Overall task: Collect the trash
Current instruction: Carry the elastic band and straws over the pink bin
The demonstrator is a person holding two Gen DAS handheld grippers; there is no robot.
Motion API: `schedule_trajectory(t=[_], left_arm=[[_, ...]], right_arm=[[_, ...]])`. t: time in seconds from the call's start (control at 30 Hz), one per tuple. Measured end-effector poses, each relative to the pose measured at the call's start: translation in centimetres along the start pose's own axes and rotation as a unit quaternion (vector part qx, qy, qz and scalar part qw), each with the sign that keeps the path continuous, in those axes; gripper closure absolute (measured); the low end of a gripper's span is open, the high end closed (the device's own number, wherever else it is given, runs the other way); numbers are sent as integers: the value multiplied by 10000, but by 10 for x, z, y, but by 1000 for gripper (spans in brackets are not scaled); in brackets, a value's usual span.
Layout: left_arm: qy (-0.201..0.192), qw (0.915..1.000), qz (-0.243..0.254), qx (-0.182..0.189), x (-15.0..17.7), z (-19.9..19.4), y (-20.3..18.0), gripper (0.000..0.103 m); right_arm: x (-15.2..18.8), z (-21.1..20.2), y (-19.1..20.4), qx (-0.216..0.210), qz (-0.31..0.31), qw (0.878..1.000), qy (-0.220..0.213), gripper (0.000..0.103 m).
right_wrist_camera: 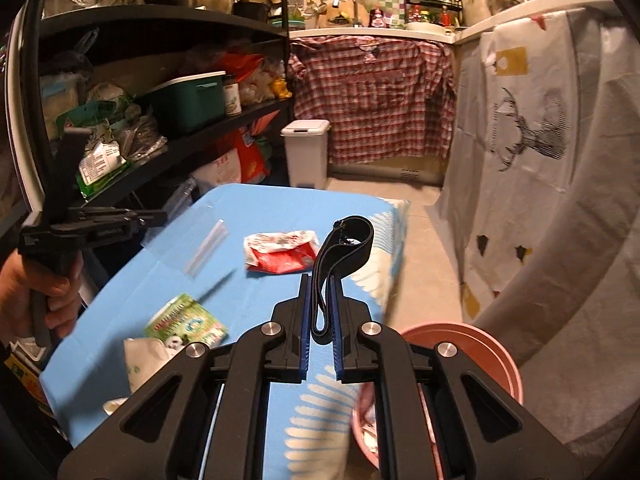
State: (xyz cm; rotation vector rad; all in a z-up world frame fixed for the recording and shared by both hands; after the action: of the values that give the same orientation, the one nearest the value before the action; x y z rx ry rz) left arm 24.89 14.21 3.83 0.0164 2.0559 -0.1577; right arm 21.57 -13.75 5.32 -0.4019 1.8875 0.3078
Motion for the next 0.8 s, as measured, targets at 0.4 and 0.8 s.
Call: schedule_trajectory(t=[0.4, 0.8], left_arm=[[-133, 9998, 121, 96, -6, -12, -28, 103], [-189, 9992, 175, 300, -11, -8, -57, 103]], right_arm=[[20, -8, -45, 426, 610, 9972, -16, 94], [23, -12, -66, 734, 671, 9950, -70, 93]])
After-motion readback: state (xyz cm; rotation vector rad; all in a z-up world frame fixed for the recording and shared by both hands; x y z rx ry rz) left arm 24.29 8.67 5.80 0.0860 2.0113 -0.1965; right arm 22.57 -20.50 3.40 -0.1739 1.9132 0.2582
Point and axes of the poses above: each gripper's, at about its wrist camera, not at the fingertips, and z roughly the way its jaws point, y to its left, x to its underside, the point moved 1 cm from there along z, roughly the way its jaws point, and after that the axes turned 14 degrees about -y, right-handed, at the moved point
